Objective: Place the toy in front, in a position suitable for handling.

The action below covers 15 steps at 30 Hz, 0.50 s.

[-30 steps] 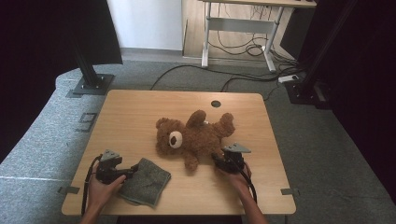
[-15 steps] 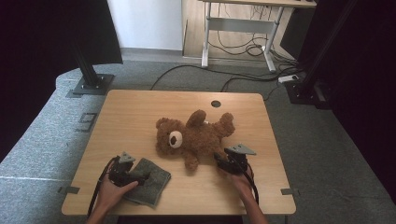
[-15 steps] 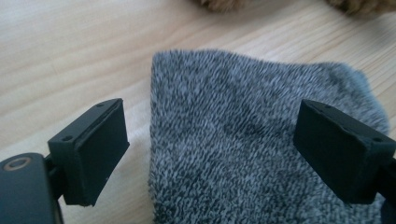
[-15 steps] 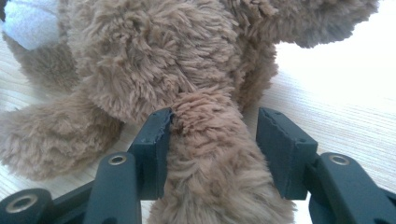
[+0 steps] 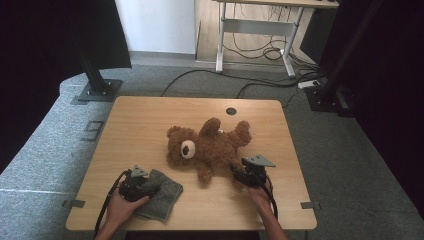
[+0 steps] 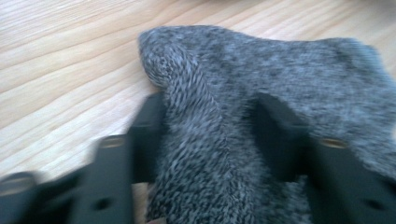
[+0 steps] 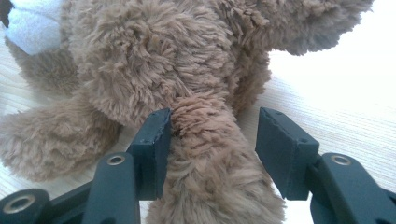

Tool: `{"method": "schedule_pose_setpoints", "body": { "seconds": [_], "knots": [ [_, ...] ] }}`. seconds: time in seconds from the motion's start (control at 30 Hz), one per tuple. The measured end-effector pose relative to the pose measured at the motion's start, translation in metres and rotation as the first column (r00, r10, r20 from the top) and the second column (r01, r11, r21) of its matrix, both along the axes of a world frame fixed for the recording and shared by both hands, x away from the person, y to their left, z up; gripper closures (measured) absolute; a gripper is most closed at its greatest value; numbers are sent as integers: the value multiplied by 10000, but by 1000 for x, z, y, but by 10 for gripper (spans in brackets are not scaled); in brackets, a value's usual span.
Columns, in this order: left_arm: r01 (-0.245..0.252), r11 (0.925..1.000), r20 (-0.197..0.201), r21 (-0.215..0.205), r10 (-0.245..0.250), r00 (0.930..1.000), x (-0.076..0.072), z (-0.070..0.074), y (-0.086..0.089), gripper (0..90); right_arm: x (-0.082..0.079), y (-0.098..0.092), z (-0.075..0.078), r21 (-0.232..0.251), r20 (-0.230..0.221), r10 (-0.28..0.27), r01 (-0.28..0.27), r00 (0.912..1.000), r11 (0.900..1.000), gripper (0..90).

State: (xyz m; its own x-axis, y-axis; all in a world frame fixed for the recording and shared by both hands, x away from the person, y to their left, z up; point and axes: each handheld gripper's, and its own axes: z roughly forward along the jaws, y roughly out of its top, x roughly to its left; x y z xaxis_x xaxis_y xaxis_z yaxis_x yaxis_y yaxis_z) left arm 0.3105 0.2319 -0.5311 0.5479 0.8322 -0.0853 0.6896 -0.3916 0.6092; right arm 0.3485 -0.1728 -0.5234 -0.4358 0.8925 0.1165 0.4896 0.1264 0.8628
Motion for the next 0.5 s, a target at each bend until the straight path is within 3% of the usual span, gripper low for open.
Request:
{"method": "schedule_pose_setpoints", "body": {
  "seconds": [0.1, 0.27, 0.33, 0.37, 0.4, 0.5],
  "knots": [
    [453, 9981, -152, -422, -460, 9988, 0, 1, 3, 670, 0, 1, 0, -47, 34, 9, -9, 10000, 10000, 455],
    [611, 9940, -175, -905, -629, 9979, 1, 4, 9, 761, -1, 1, 1, -36, 98, -13, 13, 10000, 10000, 456],
    [741, 9835, -97, -1648, -767, 9970, 1, 10, 16, 771, -2, -1, 2, 2, 139, -58, 58, 9999, 10000, 455],
    [741, 9835, -97, -1648, -767, 9970, 1, 10, 16, 774, -2, -1, 2, 2, 139, -58, 58, 9999, 10000, 455],
    [780, 9742, 44, -2117, -789, 9969, 1, 14, 20, 774, -2, -1, 2, 2, 157, -75, 75, 9998, 10000, 455],
    [747, 9619, 421, -2630, -659, 9969, -1, 21, 27, 777, -3, -5, 3, 52, 243, -182, 181, 9995, 9998, 455]
  ]
}}
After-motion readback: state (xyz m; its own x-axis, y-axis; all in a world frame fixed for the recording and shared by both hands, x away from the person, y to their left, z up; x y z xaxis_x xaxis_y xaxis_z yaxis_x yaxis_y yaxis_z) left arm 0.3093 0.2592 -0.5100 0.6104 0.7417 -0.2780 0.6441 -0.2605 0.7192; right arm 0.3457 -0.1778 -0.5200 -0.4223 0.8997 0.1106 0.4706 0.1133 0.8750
